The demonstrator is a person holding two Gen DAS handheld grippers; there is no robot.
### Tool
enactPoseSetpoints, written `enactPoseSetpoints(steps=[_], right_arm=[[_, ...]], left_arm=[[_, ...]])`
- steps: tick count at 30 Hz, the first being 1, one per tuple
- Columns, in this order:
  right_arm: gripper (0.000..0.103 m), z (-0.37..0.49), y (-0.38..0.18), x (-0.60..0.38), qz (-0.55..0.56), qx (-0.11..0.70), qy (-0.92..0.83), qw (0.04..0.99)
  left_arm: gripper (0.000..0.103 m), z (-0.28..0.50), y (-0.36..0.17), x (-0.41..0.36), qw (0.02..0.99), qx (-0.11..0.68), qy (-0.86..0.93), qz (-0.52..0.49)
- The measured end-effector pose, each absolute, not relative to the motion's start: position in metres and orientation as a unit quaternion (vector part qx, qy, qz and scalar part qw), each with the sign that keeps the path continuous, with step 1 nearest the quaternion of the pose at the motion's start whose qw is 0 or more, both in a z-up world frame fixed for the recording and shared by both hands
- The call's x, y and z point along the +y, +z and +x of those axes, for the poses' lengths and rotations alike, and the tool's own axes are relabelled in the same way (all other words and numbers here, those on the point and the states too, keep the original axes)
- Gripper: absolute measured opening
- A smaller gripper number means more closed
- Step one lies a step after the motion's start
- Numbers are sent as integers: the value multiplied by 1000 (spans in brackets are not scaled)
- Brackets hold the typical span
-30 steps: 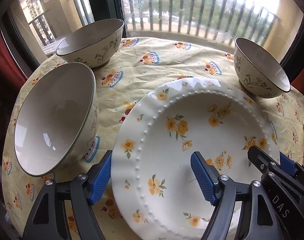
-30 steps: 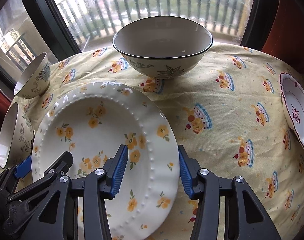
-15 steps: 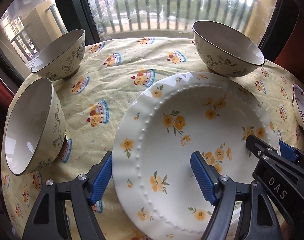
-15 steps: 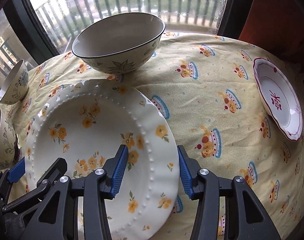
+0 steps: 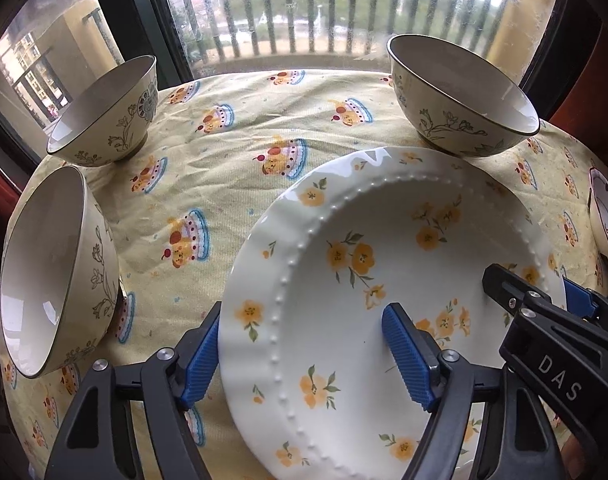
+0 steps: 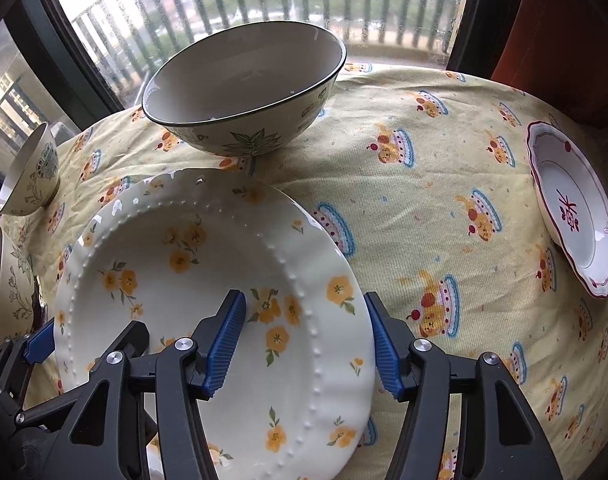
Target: Organize plates and bowls
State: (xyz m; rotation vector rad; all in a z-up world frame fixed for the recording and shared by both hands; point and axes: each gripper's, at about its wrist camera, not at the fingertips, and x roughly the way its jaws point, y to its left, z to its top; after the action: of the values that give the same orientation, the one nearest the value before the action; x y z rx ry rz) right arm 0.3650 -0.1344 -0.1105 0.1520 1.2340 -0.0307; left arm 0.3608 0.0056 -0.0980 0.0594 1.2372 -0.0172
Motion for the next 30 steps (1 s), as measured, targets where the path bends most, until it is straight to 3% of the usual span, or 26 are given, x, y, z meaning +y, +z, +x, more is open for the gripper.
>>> enactPoseSetpoints(steps=[30], right_arm=[[64,328,-32,-130,82,555,-40,827]], left_arm=[[75,323,-21,24,826,563,-39,8]])
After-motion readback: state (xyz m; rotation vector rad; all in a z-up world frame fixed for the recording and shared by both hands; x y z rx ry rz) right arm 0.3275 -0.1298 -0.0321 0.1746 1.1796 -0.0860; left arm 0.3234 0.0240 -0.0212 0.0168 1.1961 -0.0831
